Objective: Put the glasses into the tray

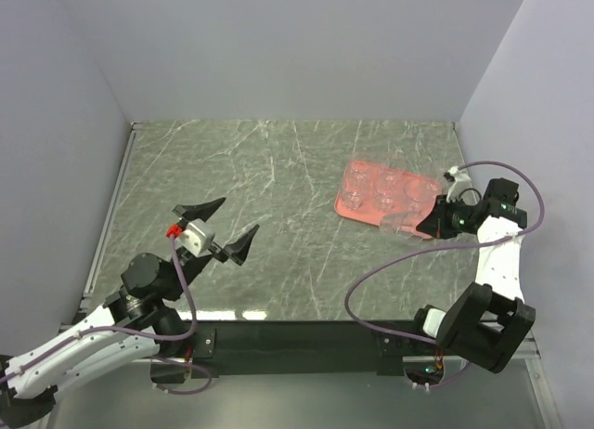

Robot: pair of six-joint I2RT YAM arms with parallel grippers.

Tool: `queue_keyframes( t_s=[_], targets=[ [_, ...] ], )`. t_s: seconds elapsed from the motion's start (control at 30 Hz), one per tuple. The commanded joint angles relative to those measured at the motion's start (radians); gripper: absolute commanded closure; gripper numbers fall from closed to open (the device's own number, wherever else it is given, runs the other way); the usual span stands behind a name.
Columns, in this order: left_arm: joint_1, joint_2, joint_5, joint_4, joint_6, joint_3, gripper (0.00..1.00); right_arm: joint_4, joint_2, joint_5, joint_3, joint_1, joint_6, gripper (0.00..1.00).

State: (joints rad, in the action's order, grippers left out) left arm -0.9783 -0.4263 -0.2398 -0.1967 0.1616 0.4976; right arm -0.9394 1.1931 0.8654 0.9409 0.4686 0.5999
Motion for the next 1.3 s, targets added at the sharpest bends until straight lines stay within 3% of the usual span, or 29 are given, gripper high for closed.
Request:
queue_keyframes(
  t_s=[0.0, 0.3, 0.67, 1.27],
  targets=[
    [0.009, 0.018, -0.178, 0.118, -0.013, -0.019, 0.01, 0.224, -0.053, -0.130, -0.004, 0.031, -0.199, 1.00],
    [0.038, -0.175, -0.241, 0.289, -0.077, 0.087, 0.01, 0.344, -0.014, -0.390, 0.009, 0.050, -0.354, 1.00],
    [0.061, -0.042, -0.228, 0.235, -0.054, 0.033, 0.01, 0.370, 0.075, -0.442, 0.015, 0.064, -0.384, 1.00],
    [0.070, -0.060, -0.217, 0.238, -0.060, 0.033, 0.01, 0.430, 0.192, -0.486, 0.001, 0.065, -0.384, 1.00]
  ],
)
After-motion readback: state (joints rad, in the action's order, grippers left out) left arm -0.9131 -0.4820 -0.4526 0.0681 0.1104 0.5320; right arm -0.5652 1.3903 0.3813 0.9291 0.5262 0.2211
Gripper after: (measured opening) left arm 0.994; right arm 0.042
